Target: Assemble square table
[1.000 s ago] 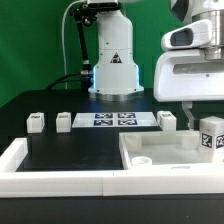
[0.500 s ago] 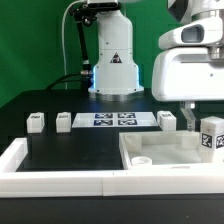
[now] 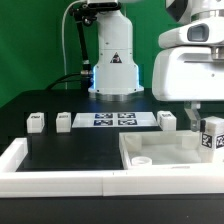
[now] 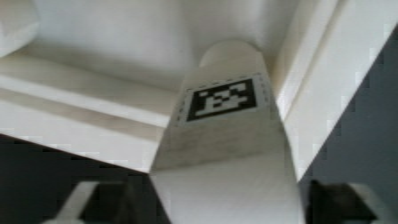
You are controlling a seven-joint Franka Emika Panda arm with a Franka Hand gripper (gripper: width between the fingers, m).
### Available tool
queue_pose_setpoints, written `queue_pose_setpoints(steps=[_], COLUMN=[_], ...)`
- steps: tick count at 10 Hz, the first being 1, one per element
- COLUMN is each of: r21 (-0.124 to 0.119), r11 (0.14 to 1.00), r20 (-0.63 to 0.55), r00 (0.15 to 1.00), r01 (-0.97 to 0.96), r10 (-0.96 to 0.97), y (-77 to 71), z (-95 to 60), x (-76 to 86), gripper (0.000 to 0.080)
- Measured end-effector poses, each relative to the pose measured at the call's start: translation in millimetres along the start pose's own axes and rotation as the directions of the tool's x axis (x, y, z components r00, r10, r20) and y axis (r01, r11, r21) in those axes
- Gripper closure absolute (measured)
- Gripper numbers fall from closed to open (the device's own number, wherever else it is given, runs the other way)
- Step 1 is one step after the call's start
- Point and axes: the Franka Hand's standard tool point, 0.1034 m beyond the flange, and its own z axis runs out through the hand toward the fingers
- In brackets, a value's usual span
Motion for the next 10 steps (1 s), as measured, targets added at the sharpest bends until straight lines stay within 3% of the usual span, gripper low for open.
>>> queue_pose_setpoints(steps=[1, 2, 7, 10], r21=[0.0, 0.0, 0.002, 0.017], r11=[1.0, 1.0, 0.966, 0.812], r20=[-0.001, -0.001, 0.0, 0.005], r00=[1.0, 1.0, 0.966, 0.812], r01=[0.0, -0.008, -0.259, -0.583], r10=[0.0, 0.008, 0.259, 0.583], y=[0.1, 0.3, 1.2, 7.6], z=[-0.2, 0.0, 0.4, 1.4], x=[0.3, 0.2, 0.0, 0.6], gripper=[0.0416, 0.0509, 0.0509, 0.0508])
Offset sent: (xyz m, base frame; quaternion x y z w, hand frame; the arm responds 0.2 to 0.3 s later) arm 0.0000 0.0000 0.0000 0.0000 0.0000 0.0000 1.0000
